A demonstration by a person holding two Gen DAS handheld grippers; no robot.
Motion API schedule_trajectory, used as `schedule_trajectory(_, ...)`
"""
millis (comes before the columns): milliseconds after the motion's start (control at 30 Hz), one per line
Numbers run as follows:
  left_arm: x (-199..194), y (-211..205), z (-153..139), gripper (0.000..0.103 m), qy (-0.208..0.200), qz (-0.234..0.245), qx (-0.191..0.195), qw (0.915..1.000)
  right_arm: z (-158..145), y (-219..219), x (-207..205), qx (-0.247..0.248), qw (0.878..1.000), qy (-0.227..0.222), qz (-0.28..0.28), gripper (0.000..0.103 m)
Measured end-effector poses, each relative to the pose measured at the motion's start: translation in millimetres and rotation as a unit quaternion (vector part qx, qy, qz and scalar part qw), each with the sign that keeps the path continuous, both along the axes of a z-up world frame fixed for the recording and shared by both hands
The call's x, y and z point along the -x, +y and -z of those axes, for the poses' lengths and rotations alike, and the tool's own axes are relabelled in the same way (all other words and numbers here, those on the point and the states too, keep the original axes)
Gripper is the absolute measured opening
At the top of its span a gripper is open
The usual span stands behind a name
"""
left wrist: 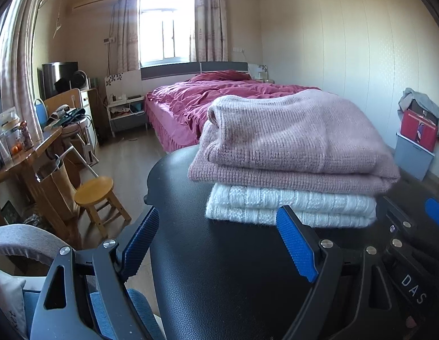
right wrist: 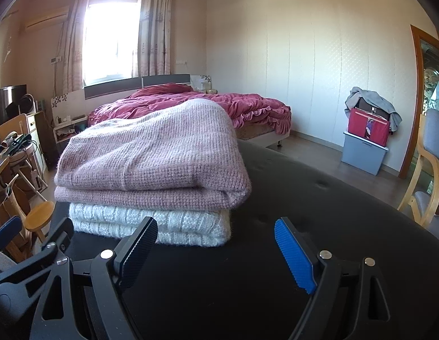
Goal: Fold clothes
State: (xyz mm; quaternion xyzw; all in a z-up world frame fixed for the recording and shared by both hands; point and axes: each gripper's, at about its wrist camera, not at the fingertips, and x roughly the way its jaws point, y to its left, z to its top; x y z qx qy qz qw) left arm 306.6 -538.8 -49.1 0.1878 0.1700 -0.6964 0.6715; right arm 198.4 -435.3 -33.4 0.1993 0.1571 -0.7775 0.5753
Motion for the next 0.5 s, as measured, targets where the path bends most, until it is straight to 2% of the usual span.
schedule_trajectory(167,-4.7,-5.1,3.2,0.087,0.017,0.007,-0.013,0.9997,0.5,-0.1,-5.5,-0.003,1.000,0.006,-0.004,0.087)
schedule_trajectory(500,-1.7,-2.3,4.3,0.087,-0.004,0.008,-0.013,0.9999,0.8,0.0,-5.6,-0.006,1.000,0.006,-0.006,0.087)
